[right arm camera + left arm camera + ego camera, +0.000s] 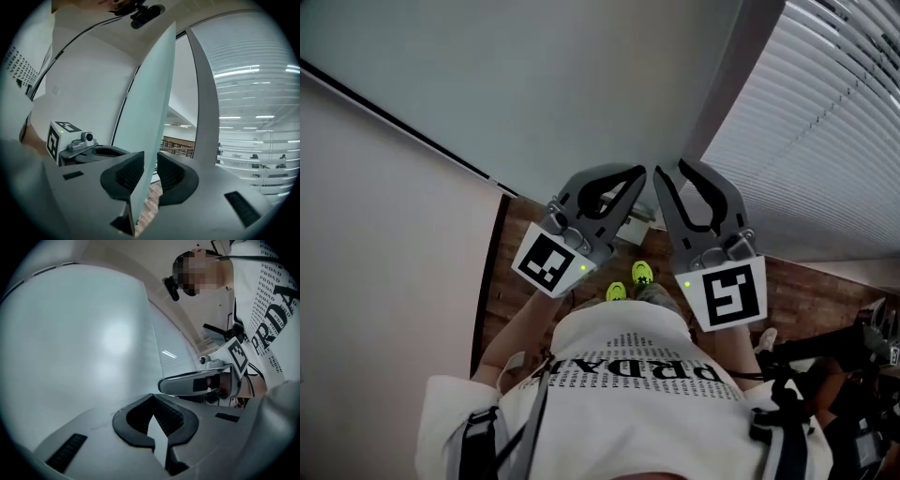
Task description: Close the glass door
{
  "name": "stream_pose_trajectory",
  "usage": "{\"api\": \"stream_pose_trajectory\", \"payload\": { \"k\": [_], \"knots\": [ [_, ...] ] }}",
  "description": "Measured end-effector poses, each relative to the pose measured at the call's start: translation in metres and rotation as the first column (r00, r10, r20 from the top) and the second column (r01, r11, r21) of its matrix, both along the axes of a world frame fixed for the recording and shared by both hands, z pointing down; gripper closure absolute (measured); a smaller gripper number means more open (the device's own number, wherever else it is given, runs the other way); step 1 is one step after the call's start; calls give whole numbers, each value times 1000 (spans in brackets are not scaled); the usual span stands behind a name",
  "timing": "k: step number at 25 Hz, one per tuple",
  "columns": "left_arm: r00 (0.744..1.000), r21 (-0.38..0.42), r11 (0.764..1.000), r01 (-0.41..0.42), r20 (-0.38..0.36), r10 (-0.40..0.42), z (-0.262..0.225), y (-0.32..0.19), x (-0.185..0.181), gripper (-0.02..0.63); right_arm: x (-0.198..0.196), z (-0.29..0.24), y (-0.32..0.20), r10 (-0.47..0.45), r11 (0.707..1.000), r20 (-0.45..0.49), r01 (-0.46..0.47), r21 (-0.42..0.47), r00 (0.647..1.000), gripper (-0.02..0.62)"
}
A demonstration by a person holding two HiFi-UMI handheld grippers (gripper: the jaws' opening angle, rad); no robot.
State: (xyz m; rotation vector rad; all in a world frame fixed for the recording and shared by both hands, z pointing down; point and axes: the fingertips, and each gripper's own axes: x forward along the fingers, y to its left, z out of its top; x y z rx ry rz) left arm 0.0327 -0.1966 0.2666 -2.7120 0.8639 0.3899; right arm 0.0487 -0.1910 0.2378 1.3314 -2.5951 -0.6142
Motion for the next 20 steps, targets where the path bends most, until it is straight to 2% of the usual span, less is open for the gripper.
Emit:
{"api": "stream_pose_trajectory", "payload": {
  "k": [7,12,15,20],
  "knots": [
    [999,36,999,15,-43,-14,-1,3,-7,606,-4,-3,4,-14,1000,-20,14,21,1000,541],
    [991,48,995,92,-102,-87,5,8,-22,606,-7,-2,18,-13,999,-79,16,47,997,543],
    [982,42,989,141,-134,-134,13,11,-27,606,-9,5,33,-93,995,-84,95,25,992,543],
    [979,47,986,161,-135,-153,11,1,-28,606,-26,5,44,-235,972,-18,235,-23,972,543]
  ]
}}
